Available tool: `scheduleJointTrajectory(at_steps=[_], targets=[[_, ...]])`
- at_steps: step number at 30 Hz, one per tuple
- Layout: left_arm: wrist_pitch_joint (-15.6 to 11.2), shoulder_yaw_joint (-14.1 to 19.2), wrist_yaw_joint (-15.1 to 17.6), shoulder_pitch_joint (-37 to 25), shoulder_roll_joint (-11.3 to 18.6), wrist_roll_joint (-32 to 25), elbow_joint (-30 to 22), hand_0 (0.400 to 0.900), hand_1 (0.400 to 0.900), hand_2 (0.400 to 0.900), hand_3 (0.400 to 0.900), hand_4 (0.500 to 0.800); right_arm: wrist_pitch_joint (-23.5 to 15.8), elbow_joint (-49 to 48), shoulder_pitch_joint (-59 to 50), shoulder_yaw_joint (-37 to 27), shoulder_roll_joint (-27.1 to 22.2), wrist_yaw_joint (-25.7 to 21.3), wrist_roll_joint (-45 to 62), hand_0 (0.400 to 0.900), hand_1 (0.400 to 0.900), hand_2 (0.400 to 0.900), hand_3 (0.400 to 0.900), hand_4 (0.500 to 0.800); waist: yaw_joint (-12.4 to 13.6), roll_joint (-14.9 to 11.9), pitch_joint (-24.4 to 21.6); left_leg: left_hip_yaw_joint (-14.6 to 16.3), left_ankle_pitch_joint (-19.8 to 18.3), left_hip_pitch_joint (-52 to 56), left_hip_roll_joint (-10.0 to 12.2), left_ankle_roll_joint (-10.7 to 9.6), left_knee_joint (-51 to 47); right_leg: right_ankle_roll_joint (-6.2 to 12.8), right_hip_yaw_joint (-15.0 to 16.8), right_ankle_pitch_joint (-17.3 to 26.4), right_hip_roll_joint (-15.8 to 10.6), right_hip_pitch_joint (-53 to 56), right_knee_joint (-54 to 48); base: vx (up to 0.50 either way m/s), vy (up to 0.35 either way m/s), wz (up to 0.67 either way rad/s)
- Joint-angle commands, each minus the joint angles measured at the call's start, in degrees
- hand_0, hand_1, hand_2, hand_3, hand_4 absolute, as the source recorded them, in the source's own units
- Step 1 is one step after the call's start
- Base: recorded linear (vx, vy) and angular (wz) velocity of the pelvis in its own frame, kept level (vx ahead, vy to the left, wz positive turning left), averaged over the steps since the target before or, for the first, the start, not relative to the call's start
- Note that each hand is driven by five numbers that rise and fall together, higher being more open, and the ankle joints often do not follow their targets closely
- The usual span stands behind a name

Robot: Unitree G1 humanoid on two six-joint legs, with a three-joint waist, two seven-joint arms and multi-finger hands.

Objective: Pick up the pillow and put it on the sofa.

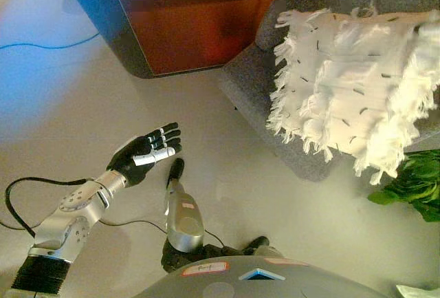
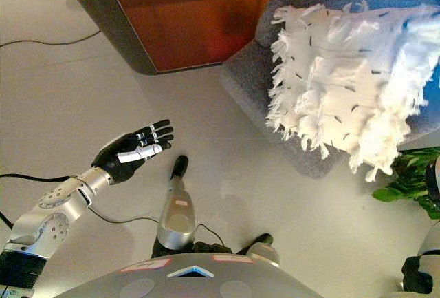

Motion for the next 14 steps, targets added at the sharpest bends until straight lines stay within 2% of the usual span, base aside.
scheduleJointTrajectory(at_steps=[1, 7, 11, 14], targets=[[-3.84, -3.22, -1.81, -4.00, 0.29, -1.44, -6.85, 0.900, 0.900, 0.900, 0.900, 0.800, -5.60, -4.06, -6.46, -2.66, -4.30, -10.00, 2.21, 0.900, 0.900, 0.900, 0.900, 0.800, 2.41, -0.09, -3.79, 4.13, -8.04, 7.89, 2.70, 1.97, 0.33, 3.14, 3.10, 1.11, -3.74, -1.90, 0.81, 0.07, 0.072, -0.18], [-5.78, -5.81, -0.09, -3.50, -1.71, -1.29, -5.15, 0.900, 0.900, 0.900, 0.900, 0.800, -10.11, -16.14, 6.66, -13.04, -1.67, -8.45, 3.66, 0.900, 0.900, 0.900, 0.900, 0.800, -0.89, 0.05, -6.53, 7.10, -8.18, 11.34, 2.42, 3.15, 0.50, 3.14, 4.04, 2.66, -5.08, -1.48, 1.71, 0.00, 0.110, -0.17], [-7.88, -6.70, 1.02, -3.76, -4.04, -0.80, -4.03, 0.900, 0.900, 0.900, 0.900, 0.800, -11.59, -28.71, 17.44, -20.07, 2.88, -7.72, 3.97, 0.900, 0.900, 0.900, 0.900, 0.800, -4.13, 0.54, -7.51, 9.63, -9.21, 14.39, 2.47, 3.71, 0.43, 3.14, 5.72, 3.78, -5.70, -1.72, 2.44, -0.04, 0.095, -0.22], [-8.95, -7.04, 3.92, -3.88, -6.18, 1.06, -2.30, 0.900, 0.900, 0.900, 0.900, 0.800, -12.75, -39.64, 27.46, -25.14, 7.56, -7.93, 3.21, 0.900, 0.900, 0.900, 0.900, 0.800, -6.97, 1.01, -7.83, 11.67, -10.00, 16.28, 2.37, 4.27, 0.39, 3.14, 7.46, 4.35, -5.94, -2.47, 3.01, -0.06, 0.079, -0.25]])
